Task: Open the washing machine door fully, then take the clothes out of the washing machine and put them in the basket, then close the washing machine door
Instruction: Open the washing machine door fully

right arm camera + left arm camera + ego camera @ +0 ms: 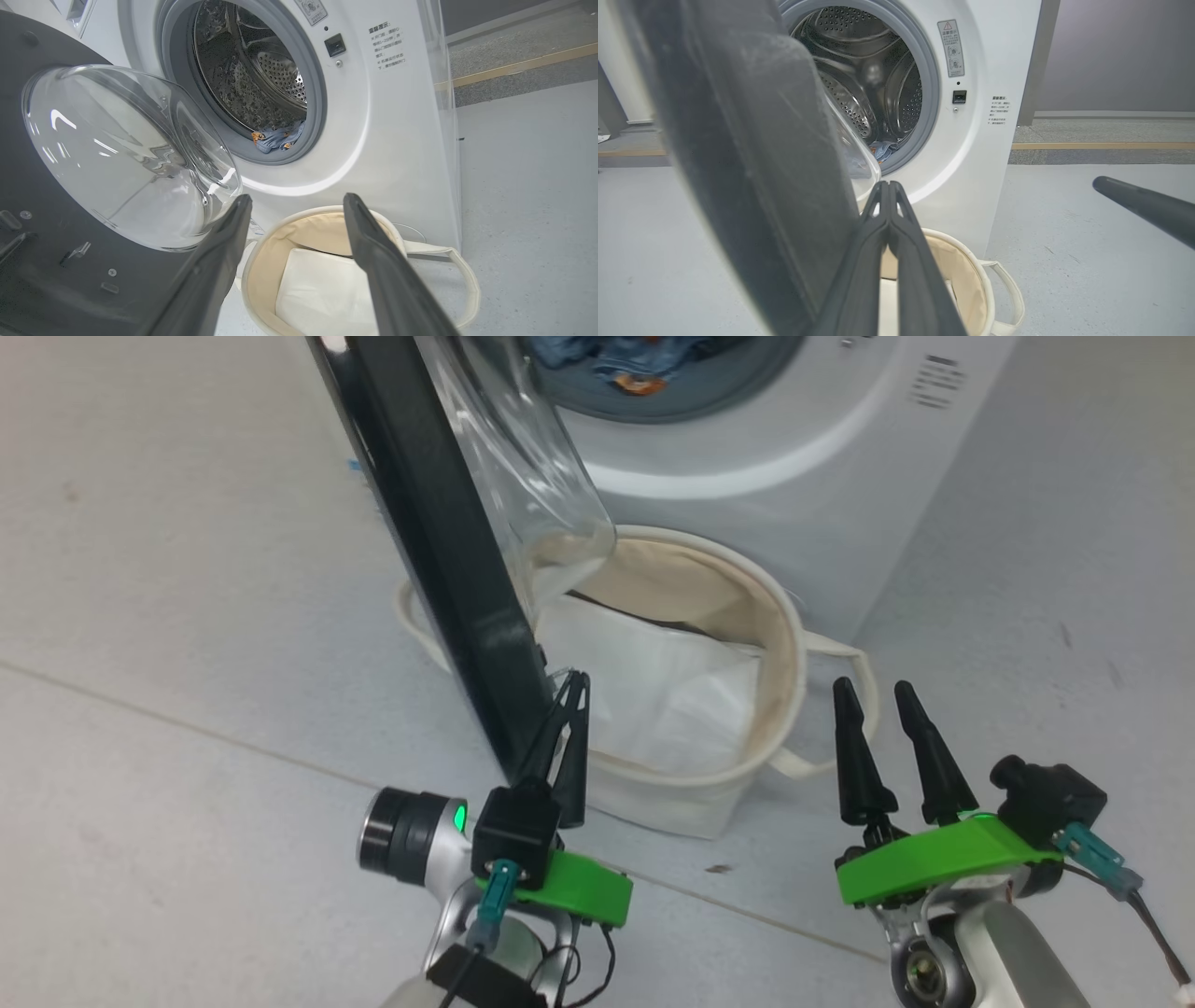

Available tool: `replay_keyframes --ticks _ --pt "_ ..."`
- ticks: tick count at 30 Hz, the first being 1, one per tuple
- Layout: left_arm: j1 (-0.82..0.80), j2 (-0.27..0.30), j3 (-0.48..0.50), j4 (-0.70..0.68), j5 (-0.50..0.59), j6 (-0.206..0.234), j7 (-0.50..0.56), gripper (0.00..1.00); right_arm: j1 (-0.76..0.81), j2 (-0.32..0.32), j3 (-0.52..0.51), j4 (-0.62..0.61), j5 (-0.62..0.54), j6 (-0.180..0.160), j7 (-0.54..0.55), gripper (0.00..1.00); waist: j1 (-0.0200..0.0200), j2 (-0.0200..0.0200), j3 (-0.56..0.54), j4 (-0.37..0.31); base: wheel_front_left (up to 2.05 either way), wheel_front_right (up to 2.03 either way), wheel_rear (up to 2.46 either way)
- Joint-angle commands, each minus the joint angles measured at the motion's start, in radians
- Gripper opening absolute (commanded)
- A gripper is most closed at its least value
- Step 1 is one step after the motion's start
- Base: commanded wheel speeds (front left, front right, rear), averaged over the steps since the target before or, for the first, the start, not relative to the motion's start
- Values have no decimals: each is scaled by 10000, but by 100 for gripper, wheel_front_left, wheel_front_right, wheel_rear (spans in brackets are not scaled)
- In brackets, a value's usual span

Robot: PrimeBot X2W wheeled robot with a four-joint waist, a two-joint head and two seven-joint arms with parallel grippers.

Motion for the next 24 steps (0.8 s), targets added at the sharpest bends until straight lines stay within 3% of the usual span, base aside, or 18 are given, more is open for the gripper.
replay_keyframes --ticks 1,7,12,24 --pt "-13 160 462 -235 -139 187 -45 0 6 110 237 -270 -87 4 -124 100 0 -1 -126 499 0 0 0" --pt "290 160 639 -251 -263 262 -45 0 157 110 252 -179 -151 4 -124 100 0 -1 -369 1306 0 0 0" --pt "459 266 1396 -125 -248 272 -45 0 308 110 387 -148 -156 4 -124 100 0 -1 -590 1779 0 0 0" --pt "524 1270 4433 151 -701 155 -45 0 441 110 336 -87 -286 4 -124 100 0 -1 -480 1642 0 0 0"
